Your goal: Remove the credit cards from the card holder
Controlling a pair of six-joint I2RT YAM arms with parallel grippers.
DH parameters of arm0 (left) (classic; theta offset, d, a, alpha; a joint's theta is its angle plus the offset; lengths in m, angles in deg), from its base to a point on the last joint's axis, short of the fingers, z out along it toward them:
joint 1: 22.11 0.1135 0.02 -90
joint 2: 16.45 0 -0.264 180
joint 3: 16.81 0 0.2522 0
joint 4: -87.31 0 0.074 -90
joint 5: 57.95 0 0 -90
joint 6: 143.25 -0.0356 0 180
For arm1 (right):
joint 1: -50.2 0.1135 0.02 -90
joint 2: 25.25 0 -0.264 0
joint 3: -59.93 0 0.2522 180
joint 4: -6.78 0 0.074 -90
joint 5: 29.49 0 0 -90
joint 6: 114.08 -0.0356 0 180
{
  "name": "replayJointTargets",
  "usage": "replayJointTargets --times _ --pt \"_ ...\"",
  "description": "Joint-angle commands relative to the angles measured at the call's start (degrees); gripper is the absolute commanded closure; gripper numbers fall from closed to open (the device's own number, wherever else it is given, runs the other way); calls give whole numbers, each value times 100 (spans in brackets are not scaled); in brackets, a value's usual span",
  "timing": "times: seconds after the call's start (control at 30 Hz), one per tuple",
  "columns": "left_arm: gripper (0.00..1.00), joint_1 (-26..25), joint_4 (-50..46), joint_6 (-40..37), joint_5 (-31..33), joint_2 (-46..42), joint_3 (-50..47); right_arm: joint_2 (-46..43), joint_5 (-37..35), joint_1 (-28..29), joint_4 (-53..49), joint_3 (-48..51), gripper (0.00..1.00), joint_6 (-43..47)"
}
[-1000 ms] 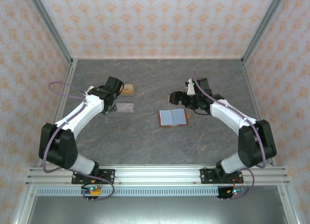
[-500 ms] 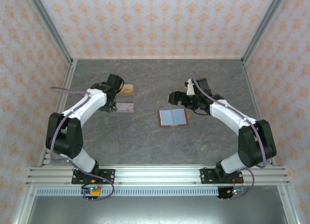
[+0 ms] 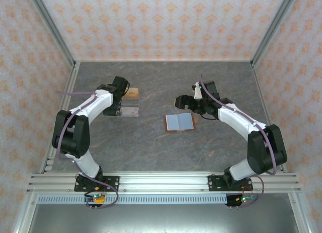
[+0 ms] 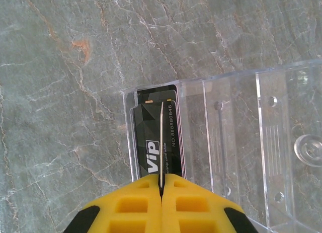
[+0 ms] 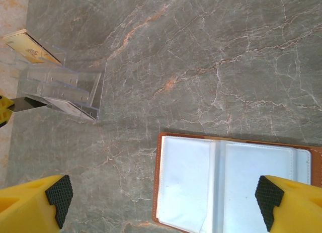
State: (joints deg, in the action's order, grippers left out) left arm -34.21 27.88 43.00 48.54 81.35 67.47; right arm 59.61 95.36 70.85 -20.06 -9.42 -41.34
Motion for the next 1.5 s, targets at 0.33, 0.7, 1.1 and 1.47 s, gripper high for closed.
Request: replayJointTargets --times 0.33,0.7,1.1,1.47 --pt "94 157 -393 338 55 358 380 -127 -79 37 -105 -22 4 95" --pt "90 267 -434 244 -39 651 588 -103 -67 42 -153 -71 5 99" --pt "65 279 -726 -396 142 637 1093 -66 -137 41 -225 -94 4 167" --pt "55 -53 174 -2793 -513 -558 381 146 -904 486 -633 -316 8 426"
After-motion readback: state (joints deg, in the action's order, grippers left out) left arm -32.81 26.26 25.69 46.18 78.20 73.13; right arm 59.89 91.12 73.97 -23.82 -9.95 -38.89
